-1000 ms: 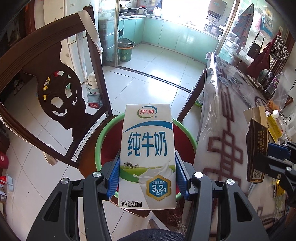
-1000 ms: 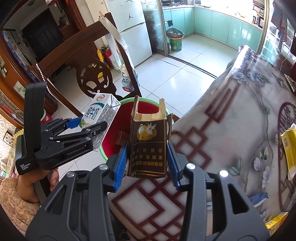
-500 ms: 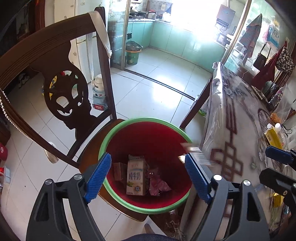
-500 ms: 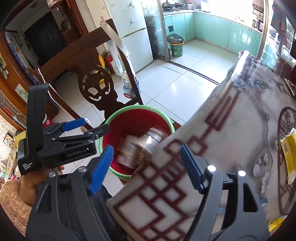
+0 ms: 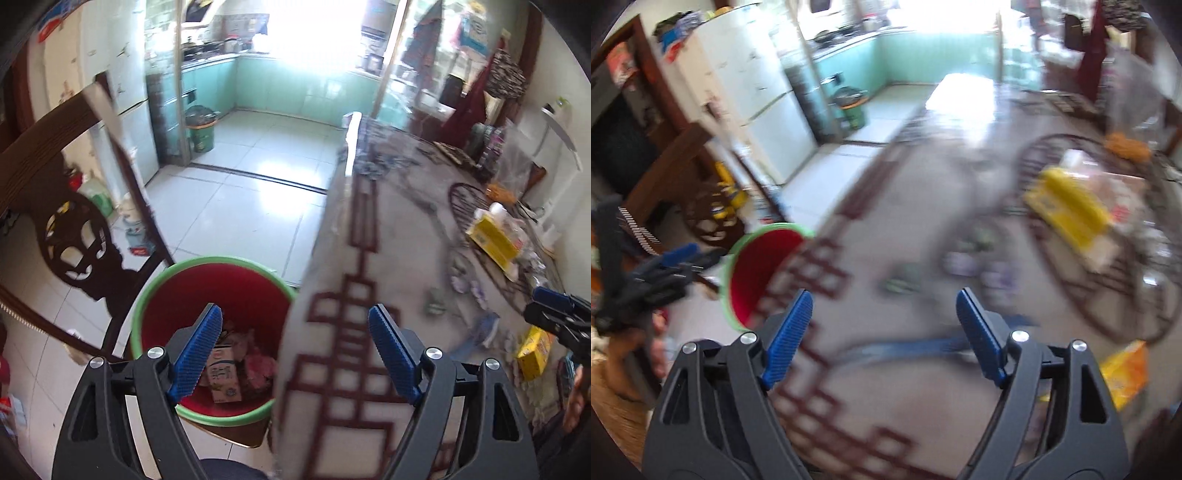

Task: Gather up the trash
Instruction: 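Grasp the yellow iced-tea carton with the left gripper while the right grasps the clear plastic bag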

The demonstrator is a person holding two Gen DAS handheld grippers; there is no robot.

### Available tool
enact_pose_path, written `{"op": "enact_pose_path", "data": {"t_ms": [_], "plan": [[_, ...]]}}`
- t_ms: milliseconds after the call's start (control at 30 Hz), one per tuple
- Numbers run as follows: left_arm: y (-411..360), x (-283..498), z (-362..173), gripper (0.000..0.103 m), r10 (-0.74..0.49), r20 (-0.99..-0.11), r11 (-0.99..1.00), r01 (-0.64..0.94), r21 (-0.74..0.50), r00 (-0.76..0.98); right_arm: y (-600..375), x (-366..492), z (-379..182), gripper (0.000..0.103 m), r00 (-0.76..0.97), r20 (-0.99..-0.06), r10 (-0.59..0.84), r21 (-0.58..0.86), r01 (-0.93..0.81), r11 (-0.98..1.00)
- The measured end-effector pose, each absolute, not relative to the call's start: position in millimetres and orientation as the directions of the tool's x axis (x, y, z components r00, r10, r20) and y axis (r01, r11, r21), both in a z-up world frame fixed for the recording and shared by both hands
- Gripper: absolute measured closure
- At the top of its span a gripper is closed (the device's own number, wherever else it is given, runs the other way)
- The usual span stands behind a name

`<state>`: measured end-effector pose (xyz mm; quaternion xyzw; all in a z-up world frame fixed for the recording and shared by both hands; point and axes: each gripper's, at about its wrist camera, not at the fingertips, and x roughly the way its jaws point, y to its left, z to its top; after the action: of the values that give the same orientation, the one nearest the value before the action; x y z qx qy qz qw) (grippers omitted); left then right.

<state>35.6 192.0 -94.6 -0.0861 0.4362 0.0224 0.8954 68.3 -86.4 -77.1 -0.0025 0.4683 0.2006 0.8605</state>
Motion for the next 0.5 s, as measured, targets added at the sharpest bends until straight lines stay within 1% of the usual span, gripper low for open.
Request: {"op": "enact_pose_path", "data": {"t_ms": [67,133,200,233,300,433,500], "plan": [[168,36,-90,0.025,-0.061,-0.783,0.991,-0.055,-0.121,0.619,-126,69,-78,0.023,0.516,-0.808,0.285,0.155,-0.281,0.947],[141,36,-86,0.025,-0.089,-0.781,0.994,0.006,-0.108,0.619,-160,71,-80,0.018,0.546,-0.806,0.227,0.132,-0.208,0.969],[115,36,-84,0.025,-0.116,-0.781,0.993,0.067,-0.095,0.614,-208,76,-85,0.018,0.571,-0.808,0.143,0.106,-0.097,0.990],[99,35,-83,0.025,-0.132,-0.781,0.991,0.103,-0.087,0.610,-225,78,-88,0.018,0.576,-0.808,0.123,0.109,-0.059,0.992],[71,35,-82,0.025,-0.160,-0.782,0.983,0.167,-0.072,0.602,-271,87,-94,0.018,0.584,-0.806,0.094,0.150,0.048,0.987],[11,32,-79,0.025,-0.213,-0.789,0.956,0.288,-0.048,0.576,-345,111,-122,0.018,0.574,-0.809,0.130,0.302,0.216,0.929],[-14,30,-79,0.025,-0.229,-0.792,0.940,0.340,-0.029,0.566,-363,122,-137,0.018,0.557,-0.818,0.140,0.332,0.261,0.907]]}}
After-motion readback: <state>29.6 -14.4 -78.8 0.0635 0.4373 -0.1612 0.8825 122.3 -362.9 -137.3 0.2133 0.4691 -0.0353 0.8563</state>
